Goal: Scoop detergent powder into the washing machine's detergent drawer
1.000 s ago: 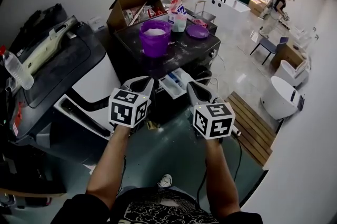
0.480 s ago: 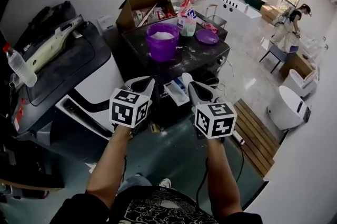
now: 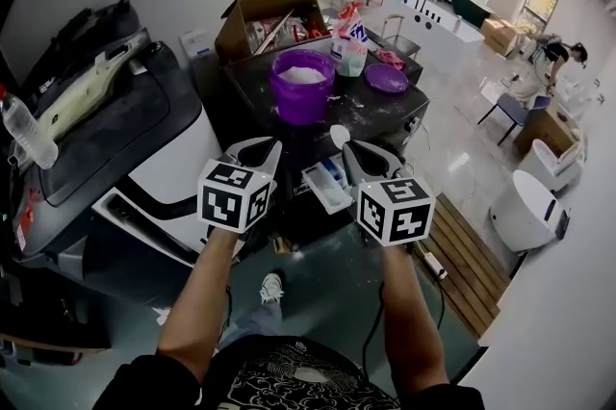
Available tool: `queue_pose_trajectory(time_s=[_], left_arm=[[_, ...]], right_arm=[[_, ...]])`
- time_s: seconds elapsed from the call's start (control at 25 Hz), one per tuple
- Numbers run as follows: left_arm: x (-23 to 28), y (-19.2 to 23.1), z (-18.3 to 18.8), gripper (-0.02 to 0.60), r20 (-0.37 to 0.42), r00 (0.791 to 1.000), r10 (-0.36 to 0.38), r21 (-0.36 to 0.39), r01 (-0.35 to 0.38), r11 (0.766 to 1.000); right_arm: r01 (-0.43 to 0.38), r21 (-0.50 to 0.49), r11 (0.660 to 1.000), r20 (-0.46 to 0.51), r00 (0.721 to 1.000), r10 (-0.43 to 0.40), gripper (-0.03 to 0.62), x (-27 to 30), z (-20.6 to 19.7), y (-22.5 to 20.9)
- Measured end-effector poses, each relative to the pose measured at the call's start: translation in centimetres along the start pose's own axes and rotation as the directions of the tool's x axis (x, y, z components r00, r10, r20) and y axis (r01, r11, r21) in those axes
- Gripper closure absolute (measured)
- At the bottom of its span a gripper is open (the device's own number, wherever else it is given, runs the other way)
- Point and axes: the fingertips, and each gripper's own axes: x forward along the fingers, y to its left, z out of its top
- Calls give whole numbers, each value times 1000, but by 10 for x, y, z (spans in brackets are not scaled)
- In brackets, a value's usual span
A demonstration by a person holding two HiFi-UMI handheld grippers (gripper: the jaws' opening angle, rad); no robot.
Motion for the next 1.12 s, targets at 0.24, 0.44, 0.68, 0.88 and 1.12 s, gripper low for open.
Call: queue_pose_trajectory(time_s=[0.24, 0.44, 0.68, 0.88, 1.12], left_arm=[[32, 31, 12, 581, 6, 1000, -4, -10, 4, 1000], [59, 60, 23, 581, 10, 1000, -17, -16, 17, 1000], [93, 90, 32, 581, 1, 999, -47, -29, 47, 999], [121, 108, 41, 581, 0, 997, -72, -21, 72, 997], [146, 130, 49, 581, 8, 996, -90, -13, 90, 996]], right_arm=[[-7, -27, 1000, -5, 1000, 7, 556, 44, 20, -13], [-1, -60, 998, -34, 999, -1, 556, 86, 33, -26], [9, -105, 994, -94, 995, -18, 556, 131, 41, -45], [21, -135, 991, -137, 990, -39, 556, 162, 47, -62], [13, -204, 979, -218, 974, -58, 557, 201, 48, -75]])
